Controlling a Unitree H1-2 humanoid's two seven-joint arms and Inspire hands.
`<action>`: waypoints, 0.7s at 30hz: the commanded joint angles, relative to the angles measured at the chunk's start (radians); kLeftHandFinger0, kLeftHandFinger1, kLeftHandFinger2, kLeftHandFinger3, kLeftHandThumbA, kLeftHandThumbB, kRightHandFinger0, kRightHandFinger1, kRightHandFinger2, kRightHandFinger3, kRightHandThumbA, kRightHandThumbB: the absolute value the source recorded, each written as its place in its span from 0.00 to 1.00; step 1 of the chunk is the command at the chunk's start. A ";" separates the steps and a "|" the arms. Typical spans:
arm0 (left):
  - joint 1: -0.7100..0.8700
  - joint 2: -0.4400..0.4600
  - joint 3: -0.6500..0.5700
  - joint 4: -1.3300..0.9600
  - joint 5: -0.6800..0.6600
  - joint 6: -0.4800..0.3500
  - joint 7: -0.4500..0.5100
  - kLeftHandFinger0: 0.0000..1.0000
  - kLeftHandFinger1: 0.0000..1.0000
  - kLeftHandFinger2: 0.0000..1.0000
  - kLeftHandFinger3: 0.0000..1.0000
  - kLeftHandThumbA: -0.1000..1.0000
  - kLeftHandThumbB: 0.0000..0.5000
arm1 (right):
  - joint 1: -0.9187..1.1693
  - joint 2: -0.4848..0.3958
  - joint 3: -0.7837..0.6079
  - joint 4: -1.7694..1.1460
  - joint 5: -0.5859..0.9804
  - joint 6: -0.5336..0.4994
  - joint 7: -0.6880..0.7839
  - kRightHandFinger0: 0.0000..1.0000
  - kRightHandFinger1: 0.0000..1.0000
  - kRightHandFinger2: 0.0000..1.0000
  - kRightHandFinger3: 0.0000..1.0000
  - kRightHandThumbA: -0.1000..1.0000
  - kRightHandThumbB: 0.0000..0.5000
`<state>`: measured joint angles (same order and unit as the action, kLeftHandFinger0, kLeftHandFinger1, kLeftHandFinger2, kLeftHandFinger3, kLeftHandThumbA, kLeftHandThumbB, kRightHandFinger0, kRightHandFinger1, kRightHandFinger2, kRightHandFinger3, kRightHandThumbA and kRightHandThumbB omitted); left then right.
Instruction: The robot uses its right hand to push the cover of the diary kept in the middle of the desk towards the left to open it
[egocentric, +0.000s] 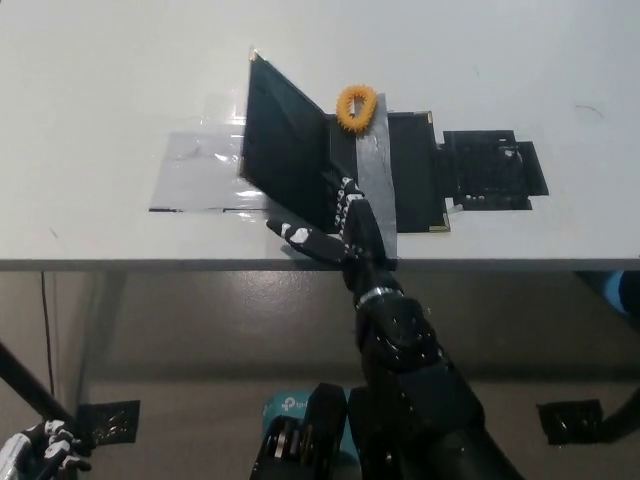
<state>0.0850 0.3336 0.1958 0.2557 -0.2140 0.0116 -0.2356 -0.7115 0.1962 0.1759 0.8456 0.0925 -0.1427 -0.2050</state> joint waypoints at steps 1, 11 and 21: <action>-0.016 0.028 -0.014 -0.038 0.022 0.002 -0.008 0.47 0.57 0.35 0.40 0.56 1.00 | -0.007 -0.029 0.121 0.134 -0.199 -0.035 -0.007 0.99 0.97 0.90 0.98 1.00 0.52; -0.016 0.034 -0.029 -0.051 0.029 0.009 -0.003 0.47 0.56 0.32 0.40 0.56 1.00 | -0.066 -0.051 0.265 0.240 -0.328 -0.010 -0.009 0.98 0.94 0.90 0.93 1.00 0.56; -0.031 0.037 -0.031 -0.070 0.029 0.014 -0.008 0.47 0.56 0.33 0.39 0.56 1.00 | -0.106 -0.053 0.345 0.206 -0.416 0.004 0.049 0.11 0.20 0.28 0.69 1.00 0.61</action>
<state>0.0620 0.3457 0.1616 0.2171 -0.1878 0.0307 -0.2357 -0.8127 0.1118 0.4864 1.0318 -0.2588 -0.2135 -0.2513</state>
